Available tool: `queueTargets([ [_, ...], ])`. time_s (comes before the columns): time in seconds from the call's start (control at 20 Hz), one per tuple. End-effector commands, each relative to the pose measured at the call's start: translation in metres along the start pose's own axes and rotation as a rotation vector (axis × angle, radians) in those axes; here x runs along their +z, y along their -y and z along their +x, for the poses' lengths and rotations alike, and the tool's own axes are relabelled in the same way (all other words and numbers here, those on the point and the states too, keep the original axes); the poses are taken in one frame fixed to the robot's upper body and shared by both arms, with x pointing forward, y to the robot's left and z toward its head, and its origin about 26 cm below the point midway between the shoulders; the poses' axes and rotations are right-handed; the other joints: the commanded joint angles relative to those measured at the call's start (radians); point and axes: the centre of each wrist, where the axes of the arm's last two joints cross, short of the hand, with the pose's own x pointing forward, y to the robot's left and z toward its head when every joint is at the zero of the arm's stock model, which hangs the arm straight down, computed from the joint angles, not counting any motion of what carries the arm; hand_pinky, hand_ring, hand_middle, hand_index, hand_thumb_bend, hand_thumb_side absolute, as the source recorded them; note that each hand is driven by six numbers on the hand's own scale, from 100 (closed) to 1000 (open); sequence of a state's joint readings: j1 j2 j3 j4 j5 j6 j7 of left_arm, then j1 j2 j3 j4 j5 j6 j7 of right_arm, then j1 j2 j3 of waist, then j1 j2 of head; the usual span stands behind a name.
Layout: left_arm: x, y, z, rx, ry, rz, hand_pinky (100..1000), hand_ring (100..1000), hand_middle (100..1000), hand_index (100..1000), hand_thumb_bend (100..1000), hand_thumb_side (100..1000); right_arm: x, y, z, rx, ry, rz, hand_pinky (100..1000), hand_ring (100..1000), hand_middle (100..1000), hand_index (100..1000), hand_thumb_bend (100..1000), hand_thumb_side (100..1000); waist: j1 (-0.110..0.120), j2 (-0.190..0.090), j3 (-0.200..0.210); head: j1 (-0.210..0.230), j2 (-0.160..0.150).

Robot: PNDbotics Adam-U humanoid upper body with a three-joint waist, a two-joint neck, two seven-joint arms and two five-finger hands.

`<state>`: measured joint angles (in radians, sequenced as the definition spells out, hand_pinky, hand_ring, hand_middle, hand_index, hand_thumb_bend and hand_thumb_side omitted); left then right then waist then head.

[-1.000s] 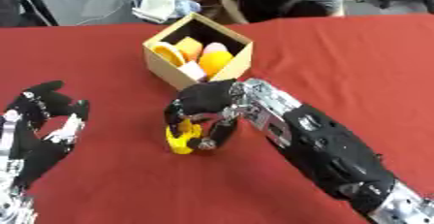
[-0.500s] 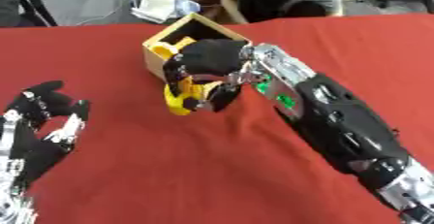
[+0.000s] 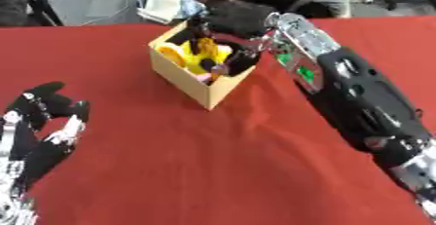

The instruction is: Pick up objects on the table and place them in the box.

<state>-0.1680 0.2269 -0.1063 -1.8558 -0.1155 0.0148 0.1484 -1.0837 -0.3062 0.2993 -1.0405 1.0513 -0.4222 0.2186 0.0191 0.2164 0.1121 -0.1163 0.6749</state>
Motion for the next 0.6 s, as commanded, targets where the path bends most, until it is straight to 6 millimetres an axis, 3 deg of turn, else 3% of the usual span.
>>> queueTargets([
  [0.05, -0.004, -0.001, 0.008, 0.0, 0.036, -0.006, 661, 553, 535, 763, 440, 351, 0.006, 0.002, -0.024, -0.02, -0.148, -0.042, 764, 696, 718, 782, 271, 128, 0.003, -0.012, 0.005, -0.008, -0.014],
  [0.1, -0.004, -0.001, 0.008, 0.001, 0.036, -0.007, 661, 553, 535, 763, 441, 351, 0.004, -0.003, -0.026, -0.032, -0.181, -0.037, 767, 708, 742, 852, 330, 230, 0.002, -0.012, 0.007, -0.009, -0.013],
  [0.3, -0.004, 0.0, 0.008, 0.003, 0.035, -0.012, 661, 553, 535, 764, 441, 352, -0.004, -0.016, -0.024, -0.027, -0.241, -0.037, 765, 713, 773, 909, 406, 363, 0.001, -0.013, 0.005, -0.008, -0.012],
  [0.6, -0.003, -0.002, 0.006, -0.003, 0.028, -0.004, 661, 552, 534, 763, 441, 352, -0.002, -0.009, -0.023, -0.016, -0.211, -0.142, 753, 700, 761, 898, 309, 237, -0.001, -0.015, -0.009, 0.004, -0.009],
])
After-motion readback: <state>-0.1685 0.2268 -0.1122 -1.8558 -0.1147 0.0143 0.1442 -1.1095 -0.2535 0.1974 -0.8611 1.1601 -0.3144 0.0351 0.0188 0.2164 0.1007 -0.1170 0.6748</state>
